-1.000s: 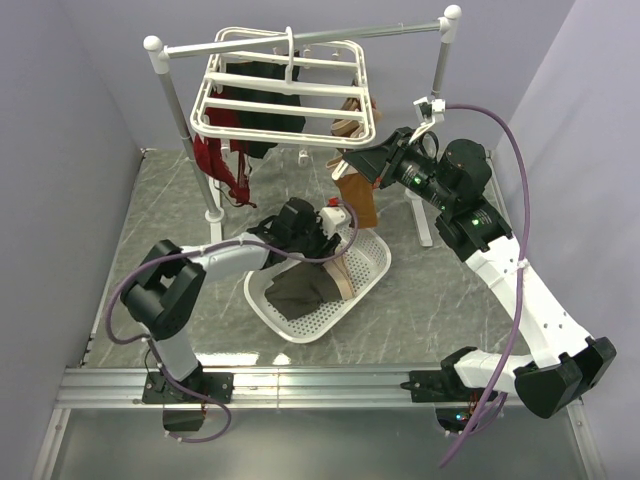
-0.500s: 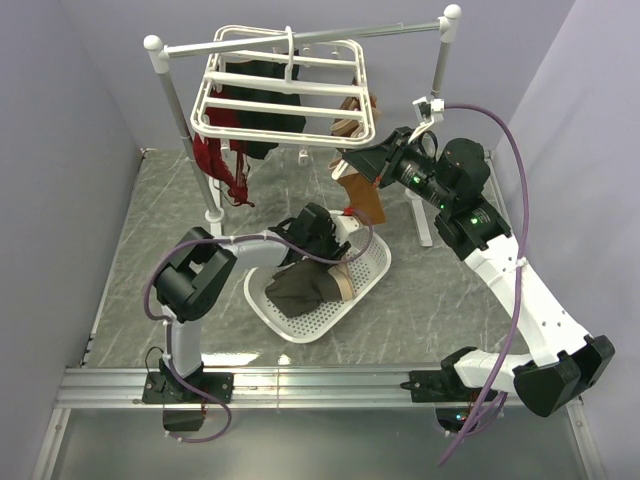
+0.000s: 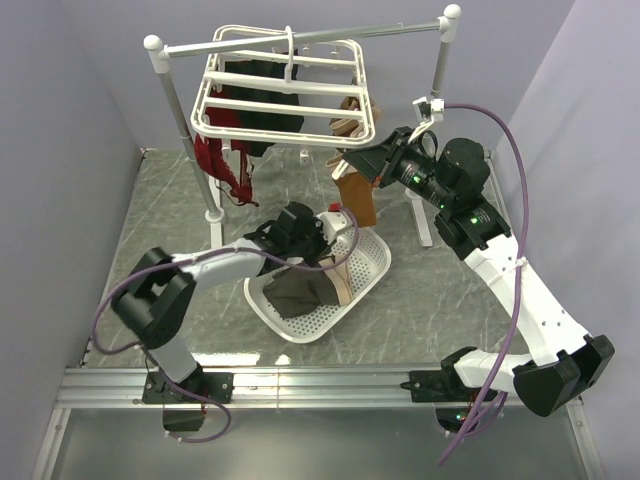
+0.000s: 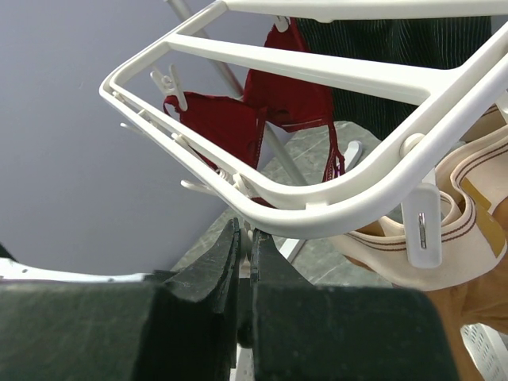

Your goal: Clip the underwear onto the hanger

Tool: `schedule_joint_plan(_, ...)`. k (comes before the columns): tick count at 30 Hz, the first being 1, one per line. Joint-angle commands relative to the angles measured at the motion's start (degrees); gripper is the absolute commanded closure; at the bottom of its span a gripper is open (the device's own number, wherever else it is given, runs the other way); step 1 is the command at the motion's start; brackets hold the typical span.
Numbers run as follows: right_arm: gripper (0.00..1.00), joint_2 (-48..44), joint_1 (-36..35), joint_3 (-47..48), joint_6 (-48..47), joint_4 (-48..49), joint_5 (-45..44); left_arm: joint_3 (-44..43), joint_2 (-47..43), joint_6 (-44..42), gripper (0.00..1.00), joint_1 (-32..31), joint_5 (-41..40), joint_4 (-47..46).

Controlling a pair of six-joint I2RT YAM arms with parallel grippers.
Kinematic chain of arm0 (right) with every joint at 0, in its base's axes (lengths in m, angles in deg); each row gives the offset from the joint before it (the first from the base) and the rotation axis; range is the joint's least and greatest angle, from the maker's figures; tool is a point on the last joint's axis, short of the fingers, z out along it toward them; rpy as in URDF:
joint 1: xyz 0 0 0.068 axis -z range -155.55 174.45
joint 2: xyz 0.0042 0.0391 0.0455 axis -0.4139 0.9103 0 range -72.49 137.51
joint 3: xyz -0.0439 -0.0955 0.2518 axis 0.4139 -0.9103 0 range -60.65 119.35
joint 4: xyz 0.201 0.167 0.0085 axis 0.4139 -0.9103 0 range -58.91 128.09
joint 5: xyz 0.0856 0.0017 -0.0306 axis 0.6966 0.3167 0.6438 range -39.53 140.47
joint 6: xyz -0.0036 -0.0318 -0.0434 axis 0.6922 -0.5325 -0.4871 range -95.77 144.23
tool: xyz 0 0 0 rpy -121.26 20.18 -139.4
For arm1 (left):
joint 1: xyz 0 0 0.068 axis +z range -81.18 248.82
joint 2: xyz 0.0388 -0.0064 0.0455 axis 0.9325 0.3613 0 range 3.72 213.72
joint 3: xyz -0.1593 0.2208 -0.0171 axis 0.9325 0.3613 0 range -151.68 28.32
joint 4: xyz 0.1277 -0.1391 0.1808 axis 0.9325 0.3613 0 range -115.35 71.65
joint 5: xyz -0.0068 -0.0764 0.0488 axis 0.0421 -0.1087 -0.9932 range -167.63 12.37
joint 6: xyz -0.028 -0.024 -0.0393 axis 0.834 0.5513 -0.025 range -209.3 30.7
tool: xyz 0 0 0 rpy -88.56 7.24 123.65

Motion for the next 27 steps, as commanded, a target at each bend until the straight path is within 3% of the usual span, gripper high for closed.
schedule_joint_plan(1,1.0,0.0,0.5,1.6,-0.1,0.4,1.0,1.1,-4.3,1.0,1.0,-0.2,-1.1,-4.2)
schedule_joint_plan(5,1.0,-0.1,0.4,1.5,-0.1,0.5,1.0,0.0,-2.6,0.5,0.98,-0.2,0.4,-2.3)
schedule_joint_plan(9,1.0,0.0,0.4,1.3,0.0,0.5,1.1,-4.8,3.1,-0.5,0.5,-0.2,4.3,0.6)
schedule_joint_plan(12,1.0,0.2,0.5,1.5,0.0,0.4,1.1,-8.8,7.3,-2.6,0.37,-0.4,5.9,4.1)
schedule_joint_plan(16,1.0,0.2,0.4,1.9,-0.7,-0.3,1.1,-10.6,7.9,-1.8,0.37,-0.1,5.8,8.3)
schedule_joint_plan(22,1.0,-0.2,0.8,1.1,-0.5,-0.1,1.3,-5.4,2.3,0.5,0.39,0.0,6.9,11.2)
schedule_joint_plan(27,1.0,0.0,0.7,1.3,0.0,0.1,1.5,-4.4,3.6,1.9,0.42,0.2,7.6,12.3)
